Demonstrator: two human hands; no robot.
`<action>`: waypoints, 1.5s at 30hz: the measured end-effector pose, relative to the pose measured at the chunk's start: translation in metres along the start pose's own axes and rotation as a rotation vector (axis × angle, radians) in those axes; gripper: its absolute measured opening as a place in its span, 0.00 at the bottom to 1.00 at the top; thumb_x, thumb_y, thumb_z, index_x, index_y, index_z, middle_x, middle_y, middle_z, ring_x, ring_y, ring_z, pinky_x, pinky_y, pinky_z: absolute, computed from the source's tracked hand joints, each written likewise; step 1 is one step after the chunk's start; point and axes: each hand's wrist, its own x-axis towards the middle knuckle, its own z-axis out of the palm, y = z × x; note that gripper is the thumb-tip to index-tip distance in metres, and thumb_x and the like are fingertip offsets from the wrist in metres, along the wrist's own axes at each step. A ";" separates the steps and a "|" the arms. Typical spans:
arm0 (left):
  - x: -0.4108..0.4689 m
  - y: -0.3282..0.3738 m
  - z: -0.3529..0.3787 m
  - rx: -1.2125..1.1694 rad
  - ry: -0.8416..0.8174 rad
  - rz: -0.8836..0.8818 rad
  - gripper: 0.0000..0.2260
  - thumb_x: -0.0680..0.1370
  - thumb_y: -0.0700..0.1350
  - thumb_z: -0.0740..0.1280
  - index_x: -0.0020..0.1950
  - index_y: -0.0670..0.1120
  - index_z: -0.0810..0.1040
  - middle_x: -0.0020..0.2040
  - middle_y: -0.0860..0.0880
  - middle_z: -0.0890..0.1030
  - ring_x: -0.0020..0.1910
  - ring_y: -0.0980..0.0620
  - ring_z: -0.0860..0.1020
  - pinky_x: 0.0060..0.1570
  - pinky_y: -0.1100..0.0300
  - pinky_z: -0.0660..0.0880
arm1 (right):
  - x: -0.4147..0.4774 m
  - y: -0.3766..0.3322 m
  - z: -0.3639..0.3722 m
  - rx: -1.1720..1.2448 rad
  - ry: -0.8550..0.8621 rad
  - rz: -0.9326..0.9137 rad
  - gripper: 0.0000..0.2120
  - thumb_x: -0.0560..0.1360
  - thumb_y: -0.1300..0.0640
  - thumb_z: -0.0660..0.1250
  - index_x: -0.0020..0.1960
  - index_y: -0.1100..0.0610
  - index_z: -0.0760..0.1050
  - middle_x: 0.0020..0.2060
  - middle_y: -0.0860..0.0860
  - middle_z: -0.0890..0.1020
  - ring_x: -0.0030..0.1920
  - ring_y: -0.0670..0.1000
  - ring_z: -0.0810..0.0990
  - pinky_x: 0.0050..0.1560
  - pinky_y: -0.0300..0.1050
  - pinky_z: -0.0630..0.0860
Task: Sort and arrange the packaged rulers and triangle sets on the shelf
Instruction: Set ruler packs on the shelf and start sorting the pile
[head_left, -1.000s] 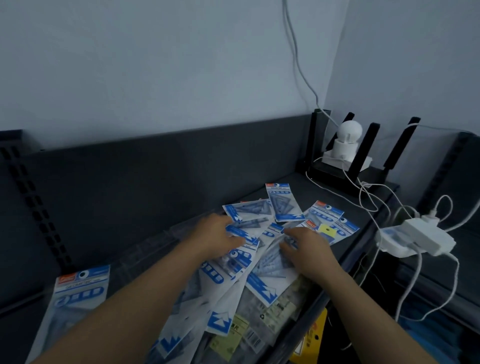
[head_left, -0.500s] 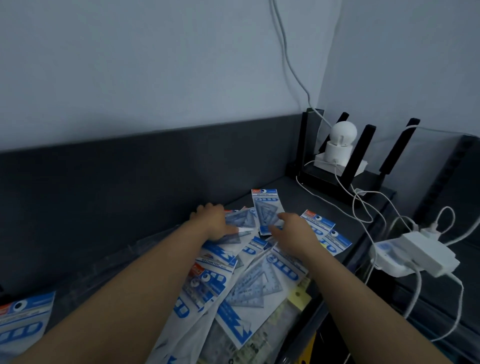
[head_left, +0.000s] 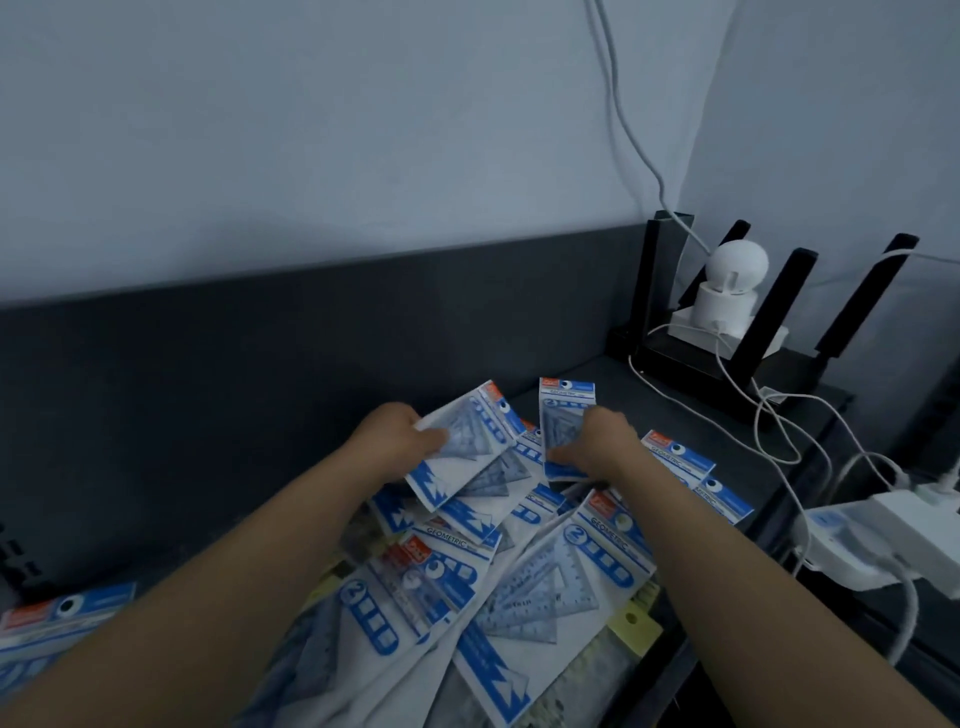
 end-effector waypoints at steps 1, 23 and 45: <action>-0.003 -0.001 0.002 0.005 -0.009 -0.008 0.11 0.78 0.48 0.68 0.46 0.40 0.75 0.41 0.44 0.78 0.38 0.49 0.77 0.34 0.60 0.71 | 0.000 -0.002 -0.002 0.018 -0.032 0.016 0.29 0.66 0.45 0.76 0.59 0.59 0.70 0.58 0.58 0.74 0.57 0.58 0.74 0.56 0.51 0.75; -0.049 0.008 0.003 -0.189 -0.050 0.006 0.14 0.76 0.38 0.68 0.61 0.40 0.77 0.56 0.42 0.80 0.54 0.45 0.79 0.52 0.54 0.77 | -0.081 -0.014 -0.015 0.718 0.132 -0.057 0.11 0.77 0.59 0.63 0.50 0.68 0.75 0.42 0.65 0.79 0.38 0.55 0.76 0.37 0.46 0.70; -0.304 -0.162 -0.145 -0.341 0.625 -0.247 0.12 0.76 0.43 0.69 0.59 0.51 0.75 0.50 0.55 0.82 0.46 0.58 0.81 0.39 0.63 0.77 | -0.274 -0.199 0.110 0.777 -0.470 -0.604 0.02 0.78 0.57 0.64 0.49 0.52 0.75 0.46 0.51 0.83 0.47 0.54 0.82 0.51 0.57 0.79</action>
